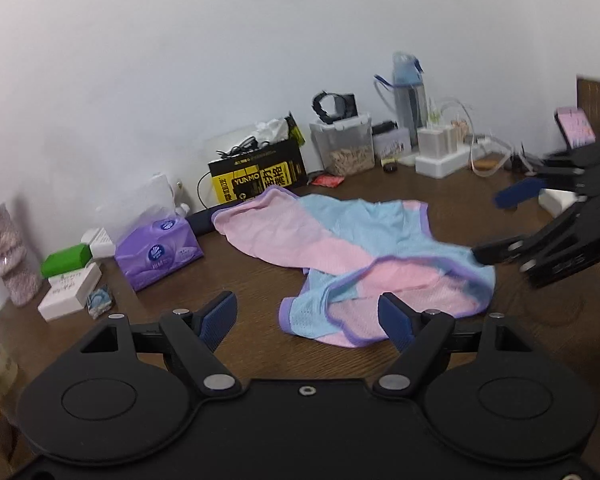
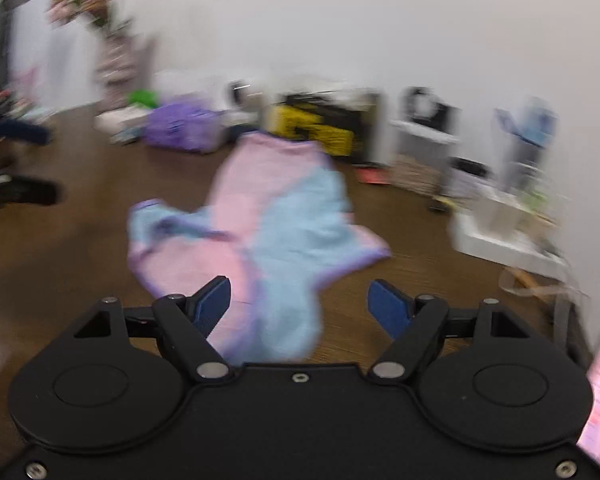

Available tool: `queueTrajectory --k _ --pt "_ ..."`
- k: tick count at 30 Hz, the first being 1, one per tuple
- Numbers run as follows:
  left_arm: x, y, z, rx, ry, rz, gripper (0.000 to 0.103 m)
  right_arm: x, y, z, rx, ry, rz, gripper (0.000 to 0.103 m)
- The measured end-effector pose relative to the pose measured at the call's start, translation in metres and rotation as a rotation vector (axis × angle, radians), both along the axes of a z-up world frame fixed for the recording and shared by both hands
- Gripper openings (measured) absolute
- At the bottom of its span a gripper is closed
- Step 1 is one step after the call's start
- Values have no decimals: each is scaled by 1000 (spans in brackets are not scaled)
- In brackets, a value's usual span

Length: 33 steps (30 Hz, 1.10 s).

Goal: Fold clothes
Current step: 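Lay the garment flat on the table and open both grippers, then grasp the purple trim with the right gripper while the left gripper grasps another edge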

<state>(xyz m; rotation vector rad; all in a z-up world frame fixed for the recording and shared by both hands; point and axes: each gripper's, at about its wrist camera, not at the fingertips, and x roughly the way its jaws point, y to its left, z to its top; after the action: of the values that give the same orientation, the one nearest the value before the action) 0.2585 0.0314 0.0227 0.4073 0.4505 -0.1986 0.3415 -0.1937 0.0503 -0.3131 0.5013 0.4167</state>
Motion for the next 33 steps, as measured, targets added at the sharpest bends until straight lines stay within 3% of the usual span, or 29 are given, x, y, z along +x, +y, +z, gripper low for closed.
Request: queueTrajectory --k 2,4,5,6,7,12,15,20,21,22,23,24,26,28,30,33 --pt "-3 -6 -8 56 -24 2 77 11 17 -12 -19 35 -19 59" --pt "5 -12 -15 87 -36 -12 77 21 21 -21 -20 67 -47 38" --pt "8 -15 -18 84 -36 -16 77 25 22 -26 -23 80 -64 33" --pt "16 -18 -22 76 -31 -23 77 29 23 -31 -28 87 -87 15" --pt "23 -20 -23 75 -35 -19 77 26 22 -33 -22 83 -91 8" --pt "36 -38 -48 166 -52 -26 76 -32 11 -15 14 -50 -77 8" --pt "44 -44 -57 160 -42 -44 76 -68 9 -6 23 -99 -62 8" --pt "36 -66 -67 251 -90 -193 75 -91 8 -8 7 -101 -36 8" --pt "35 -70 -70 277 -94 -224 62 -93 8 -9 7 -99 -37 8" --pt "35 -74 -73 304 -89 -233 32 -94 6 -10 14 -97 -41 8" --pt "37 -75 -75 313 -79 -230 15 -94 5 -10 21 -96 -44 8" --pt "39 -75 -76 314 -61 -210 6 -94 3 -12 30 -95 -50 8" --pt "39 -67 -66 229 -59 -141 4 -92 -3 -18 25 -74 -87 9" --pt "31 -52 -44 70 -61 -70 4 -90 -6 -25 15 -54 -113 17" --pt "22 -43 -31 6 -73 -32 4 -94 -4 -34 10 -50 -132 28" --pt "13 -36 -21 -10 -95 -3 4 -101 13 -45 -11 -50 -92 39"
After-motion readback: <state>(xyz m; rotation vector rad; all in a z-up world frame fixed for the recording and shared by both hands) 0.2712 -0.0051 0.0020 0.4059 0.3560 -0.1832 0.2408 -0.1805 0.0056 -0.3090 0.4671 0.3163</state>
